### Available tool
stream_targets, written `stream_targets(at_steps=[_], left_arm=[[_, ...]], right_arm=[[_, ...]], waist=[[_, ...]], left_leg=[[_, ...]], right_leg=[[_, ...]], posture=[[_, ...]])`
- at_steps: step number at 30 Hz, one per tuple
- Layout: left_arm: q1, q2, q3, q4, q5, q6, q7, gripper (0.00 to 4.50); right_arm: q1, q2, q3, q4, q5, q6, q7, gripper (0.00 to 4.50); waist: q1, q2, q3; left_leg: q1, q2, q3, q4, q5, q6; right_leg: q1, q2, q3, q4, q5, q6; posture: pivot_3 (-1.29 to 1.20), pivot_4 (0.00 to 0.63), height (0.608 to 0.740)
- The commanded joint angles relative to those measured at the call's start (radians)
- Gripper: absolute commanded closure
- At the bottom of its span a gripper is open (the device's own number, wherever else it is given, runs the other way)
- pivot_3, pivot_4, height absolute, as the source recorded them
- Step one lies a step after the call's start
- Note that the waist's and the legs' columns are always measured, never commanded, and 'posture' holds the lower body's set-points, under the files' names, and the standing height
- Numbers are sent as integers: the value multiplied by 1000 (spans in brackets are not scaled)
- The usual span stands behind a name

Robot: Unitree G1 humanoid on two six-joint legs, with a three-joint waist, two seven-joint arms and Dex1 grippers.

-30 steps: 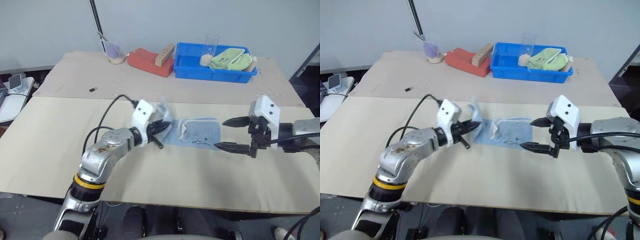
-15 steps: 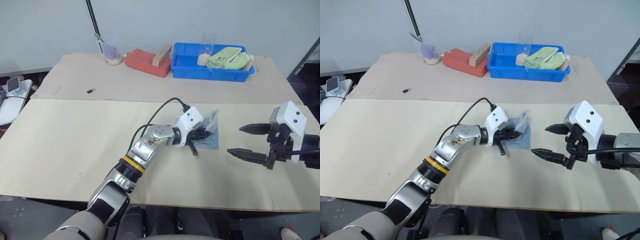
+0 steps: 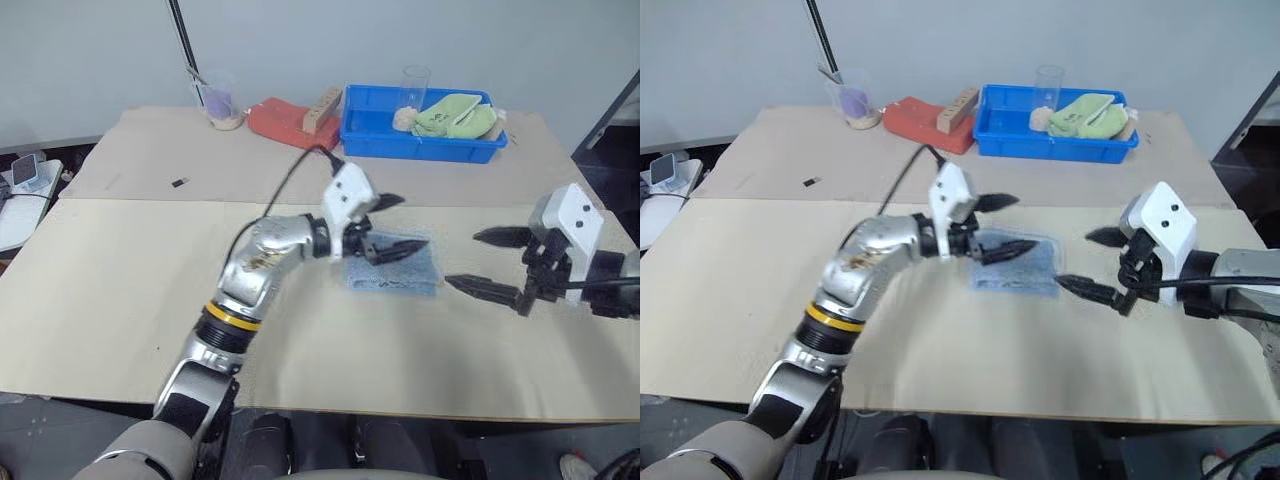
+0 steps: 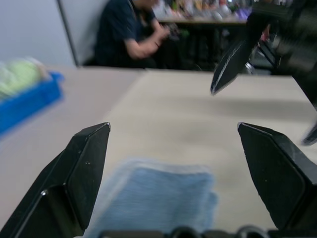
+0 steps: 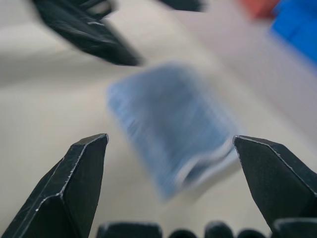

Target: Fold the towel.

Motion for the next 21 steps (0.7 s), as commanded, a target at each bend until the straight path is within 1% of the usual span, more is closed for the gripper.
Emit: stream_targets(at_steps=[1, 2, 3, 4, 7, 8, 12, 13, 14, 17, 21], left_arm=[[14, -4, 25, -31, -37, 38, 6, 1287], [25, -7, 13, -17, -19, 25, 13, 1864], [45, -11, -23, 20, 29, -25, 19, 2292], [59, -17, -48, 59, 71, -72, 30, 2763], [71, -62, -78, 175, 134, -148, 73, 4291], [71, -82, -85, 223, 154, -171, 91, 4500], [68, -137, -103, 414, 238, -263, 158, 4500], [65, -145, -105, 453, 255, -276, 170, 4500], [64, -148, -110, 482, 273, -293, 176, 4500], [67, -140, -118, 536, 312, -305, 188, 4500], [71, -129, -106, 547, 323, -315, 187, 4500]], right_arm=[[-64, 88, 77, 47, -74, -76, -102, 0], [-73, 111, 111, 69, -103, -98, -116, 542], [-84, 147, 169, 107, -153, -134, -139, 797], [-90, 177, 214, 137, -193, -166, -158, 1142], [-98, 261, 288, 216, -279, -233, -214, 2180], [-94, 291, 305, 247, -306, -253, -238, 2556], [-58, 357, 354, 366, -399, -342, -283, 3895], [-48, 367, 356, 394, -419, -361, -296, 4303], [-36, 373, 349, 415, -433, -374, -310, 4473], [15, 365, 287, 438, -452, -387, -347, 4473], [82, 335, 208, 400, -439, -381, -352, 4473]], waist=[[5, 1, 0], [9, 2, 0], [10, 3, -1], [12, 5, -2], [13, 9, -4], [13, 9, -5], [15, 9, -5], [14, 9, -5], [13, 9, -5], [13, 8, -4], [11, 7, -3]], left_leg=[[0, 0, 0, 0, 0, 0], [-1, 0, 0, 0, 0, 0], [0, 0, 0, 0, 0, 0], [1, -1, 0, 1, 0, 0], [0, -3, 1, 1, 0, 0], [0, -4, 1, 1, 0, 0], [-3, -7, 1, 3, 0, 0], [-3, -8, 1, 2, 0, 0], [-3, -9, 1, 2, 0, 0], [-4, -10, 0, 3, 0, 0], [-3, -12, -2, 3, 0, 0]], right_leg=[[0, 0, 0, 0, 0, 0], [0, 0, 0, 0, 0, 0], [0, -1, 0, 0, 0, 0], [-1, -1, 0, 0, -1, 1], [0, -2, 1, -2, 0, 1], [-1, -2, 2, -2, 0, 1], [-2, -3, 3, -2, 0, 3], [-1, -3, 3, -2, -1, 4], [-1, -3, 3, -2, -1, 5], [-1, -4, 4, 0, -2, 6], [4, -4, 5, 1, -4, 8]], posture=[[0, 150, 656], [0, 150, 656], [0, 150, 656], [0, 150, 656], [0, 150, 656], [0, 150, 656], [0, 150, 656], [0, 150, 656], [0, 150, 656], [0, 150, 656], [0, 150, 656]])
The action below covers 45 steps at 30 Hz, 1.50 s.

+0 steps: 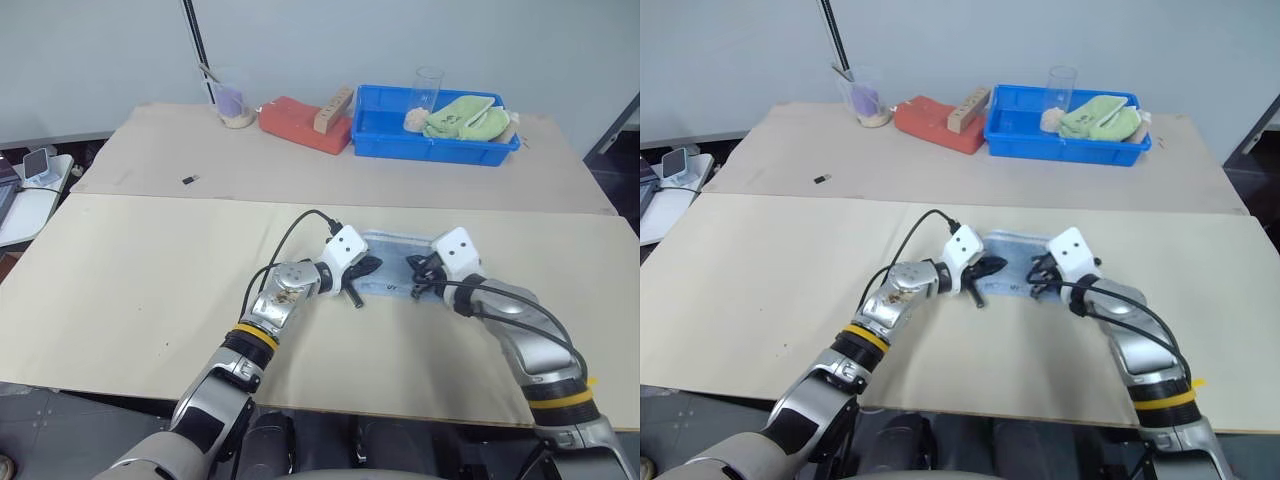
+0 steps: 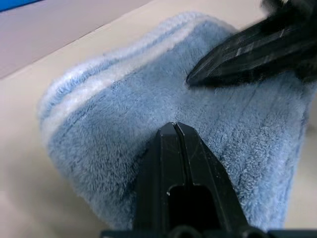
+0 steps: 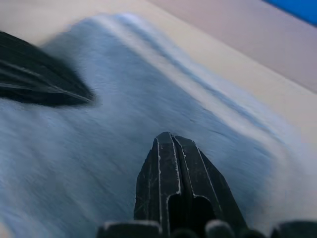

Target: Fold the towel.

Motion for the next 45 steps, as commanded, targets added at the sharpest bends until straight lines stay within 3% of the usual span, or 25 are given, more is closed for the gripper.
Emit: stream_targets(at_steps=[1, 6, 10, 15, 20, 23, 27, 32, 34, 37, 41, 45], left_arm=[[9, 20, 19, 13, 25, -13, 17, 4500], [6, 20, 67, -162, -29, -5, 1, 4500], [-34, 13, 109, -277, -72, 83, 13, 4500], [-102, -18, 96, -24, -13, 16, 45, 4500], [-131, -15, 97, 144, 20, -39, 56, 4500], [-140, -8, 107, 202, 28, -68, 53, 4500], [-147, 2, 129, 215, 19, -86, 50, 4500], [-109, 51, 172, 37, -56, -60, -53, 4500], [-79, 108, 177, -72, -83, -25, -121, 4500], [-25, 226, 184, -247, -150, 66, -257, 3614], [83, 468, 213, -492, -295, 159, -530, 1790], [130, 604, 279, -660, -429, 286, -604, 13]], right_arm=[[50, -35, -98, -45, -7, 0, -17, 4473], [73, -46, -178, -177, 33, 72, -19, 4473], [-15, -28, -158, -237, 24, 98, -32, 4473], [-134, 32, -30, -95, -28, 70, -19, 4473], [-135, 12, 24, 12, -62, 32, 27, 4473], [-101, -21, -7, 34, -73, 24, 33, 4473], [-40, -73, -86, -7, -40, 48, 63, 4473], [-40, -109, -208, -104, 55, 96, 102, 4473], [-55, -124, -245, -132, 89, 128, 114, 3890], [-70, -151, -274, -173, 153, 190, 156, 2878], [-102, -163, -294, -197, 243, 290, 188, 1519], [-137, -151, -281, -153, 279, 343, 186, 161]], waist=[[-3, 0, 0], [-13, -2, 2], [-16, -1, 4], [-11, -1, 4], [-6, 4, 1], [-3, 6, -1], [-1, 5, 0], [-13, 4, 1], [-18, 3, 1], [-28, 5, 0], [-36, 7, 0], [-28, 7, 0]], left_leg=[[0, 0, 0, 1, 0, 0], [-1, 0, -3, 1, 0, 0], [-1, 0, -3, 1, 0, 0], [1, -1, -3, 1, 0, 0], [0, -2, -2, 1, 0, 0], [-10, -3, -3, 3, 0, 0], [-10, -3, -4, 5, 0, 0], [-11, -3, -4, 5, 0, 0], [-11, -3, -4, 5, 0, 0], [-10, -2, -5, 3, 0, 0], [-8, -1, -5, 2, 1, 0], [0, -1, -5, 2, 1, 0]], right_leg=[[0, 0, 0, 1, 0, 0], [-2, 1, 3, 3, 0, 0], [-3, 1, 5, 5, 0, 1], [-1, 2, 5, 4, 0, 1], [-2, 2, 6, 4, -1, 2], [-8, 1, 9, 4, -1, 4], [-6, 1, 10, 4, -2, 6], [-8, 2, 13, 4, -2, 7], [-8, 3, 13, 5, -2, 7], [-8, 5, 13, 6, -2, 7], [-7, 7, 13, 7, -3, 5], [-7, 5, 13, 7, -4, 4]], posture=[[0, 150, 656], [0, 150, 656], [0, 150, 656], [0, 150, 656], [0, 150, 656], [0, 150, 656], [0, 150, 656], [0, 150, 656], [0, 150, 656], [0, 150, 656], [0, 150, 656], [0, 150, 656]])
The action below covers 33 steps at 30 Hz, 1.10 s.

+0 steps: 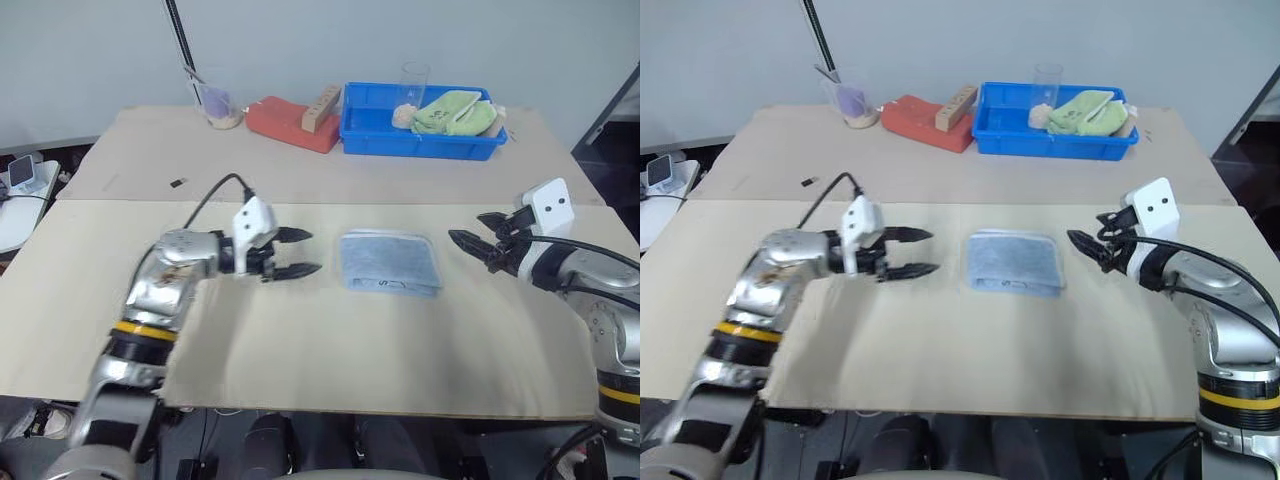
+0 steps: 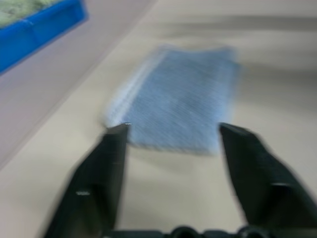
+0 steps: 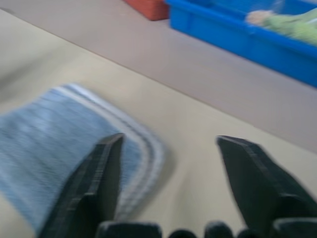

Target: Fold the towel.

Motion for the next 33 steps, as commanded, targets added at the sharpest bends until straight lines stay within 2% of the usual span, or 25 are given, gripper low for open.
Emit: stream_targets(at_steps=[1, 7, 14, 20, 23, 31, 33], left_arm=[[5, 84, 81, -183, -143, 102, -68, 0], [40, 165, 149, -319, -249, 186, -64, 0], [66, 154, 174, -349, -268, 193, 16, 0], [85, 149, 160, -357, -264, 191, 54, 0], [90, 145, 153, -363, -269, 184, 56, 0], [94, 134, 163, -385, -333, 198, 33, 0], [92, 136, 161, -387, -341, 197, 31, 0]], right_arm=[[-51, 7, -4, 23, 42, 49, -1, 28], [-112, 57, 71, 207, 9, 25, 1, 28], [-211, 121, 170, 462, -25, 10, 51, 28], [-227, 137, 204, 504, -20, 26, 114, 28], [-227, 144, 209, 505, -33, 14, 111, 784], [-199, 128, 218, 422, -61, -42, 109, 3552], [-200, 125, 188, 417, -58, -56, 91, 4252]], waist=[[6, 0, 0], [10, -1, 0], [-1, -1, 1], [-4, -1, 1], [-4, -1, 1], [-3, -1, 1], [-3, -1, 1]], left_leg=[[0, 0, 0, 0, 0, 0], [2, -1, 1, 0, 0, 0], [2, -1, 2, 0, 0, 1], [3, -1, 2, -2, 0, 1], [3, -1, 2, -2, 0, 1], [3, -1, 2, -2, 0, 1], [3, -1, 2, -2, 0, 1]], right_leg=[[0, -1, 0, 0, 0, 0], [3, -2, 1, -4, 0, 0], [3, -1, 2, -2, 0, 0], [3, 0, 3, -2, 0, 0], [4, 0, 3, -2, 0, 0], [3, 1, 3, -2, 0, 0], [3, 0, 3, -2, 0, 0]], posture=[[0, 150, 656], [0, 150, 656], [0, 150, 656], [0, 150, 656], [0, 150, 656], [0, 150, 656], [0, 150, 656]])
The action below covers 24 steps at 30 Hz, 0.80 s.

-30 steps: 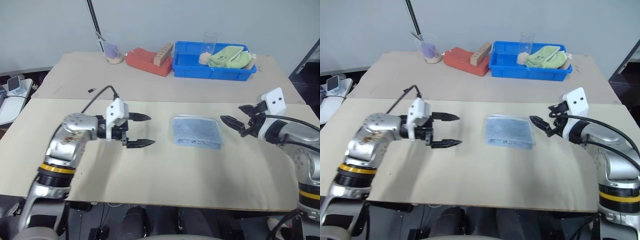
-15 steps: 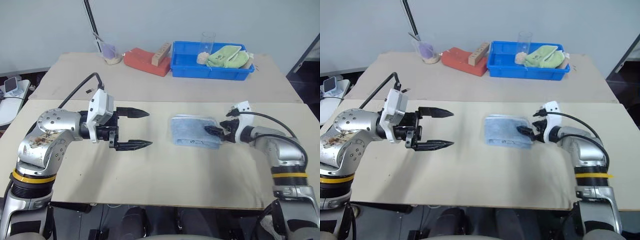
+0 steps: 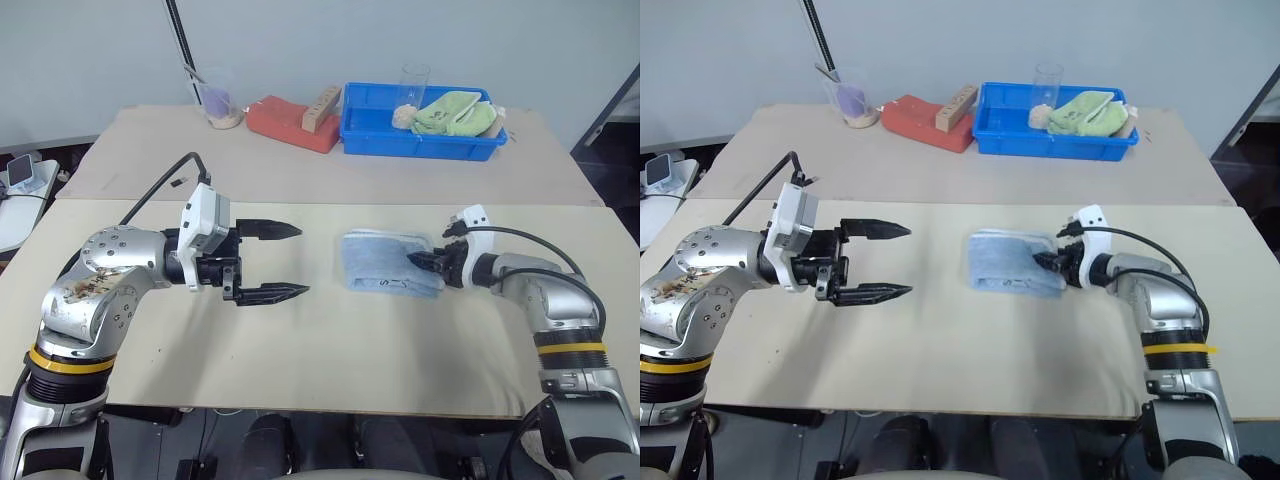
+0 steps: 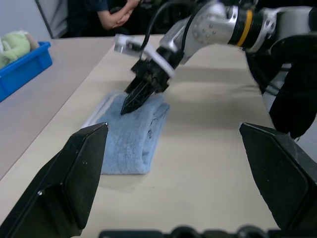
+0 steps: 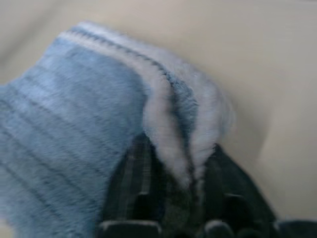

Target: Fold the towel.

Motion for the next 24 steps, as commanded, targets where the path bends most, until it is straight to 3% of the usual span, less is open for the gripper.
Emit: stream_targets(at_steps=[1, 8, 16, 17, 23, 24], left_arm=[[-10, 1, 17, -32, -33, 1, -6, 0], [-41, -37, -11, -26, -29, -3, 26, 0], [-77, -38, -34, 13, -6, 22, 39, 0], [-75, -37, -34, 16, 2, 19, 48, 0], [-38, -18, -10, 24, 43, 20, 104, 0], [-21, -6, 0, 20, 48, 20, 108, 0]], right_arm=[[-10, -16, -57, -29, -5, -46, -29, 4466], [-100, -30, -214, 166, -56, -151, -242, 4466], [-102, -4, -282, 277, -46, -93, -333, 4466], [-105, 3, -295, 280, -43, -97, -348, 3571], [-118, 7, -366, 237, -8, -67, -403, 1474], [-120, 1, -372, 223, -7, -67, -412, 1474]], waist=[[0, 0, 0], [6, 0, 0], [-1, 0, 0], [-3, 0, 0], [-1, 0, 0], [-1, 0, 0]], left_leg=[[0, 0, 0, 0, 0, 0], [-1, -1, 1, 1, 0, 0], [-4, -1, 2, 0, 0, 0], [-4, -1, 3, 0, 0, 0], [-3, 0, 3, 0, 0, 0], [-3, 0, 3, 0, 0, 0]], right_leg=[[0, 0, 0, 0, 0, 0], [-1, -1, 1, 0, 0, 0], [-1, 0, 3, 1, 0, 0], [-1, 1, 4, 2, 0, 0], [-1, 2, 5, 3, 0, 0], [-1, 2, 5, 3, 0, 0]], posture=[[0, 150, 656], [0, 150, 656], [0, 150, 656], [0, 150, 656], [0, 150, 656], [0, 150, 656]])
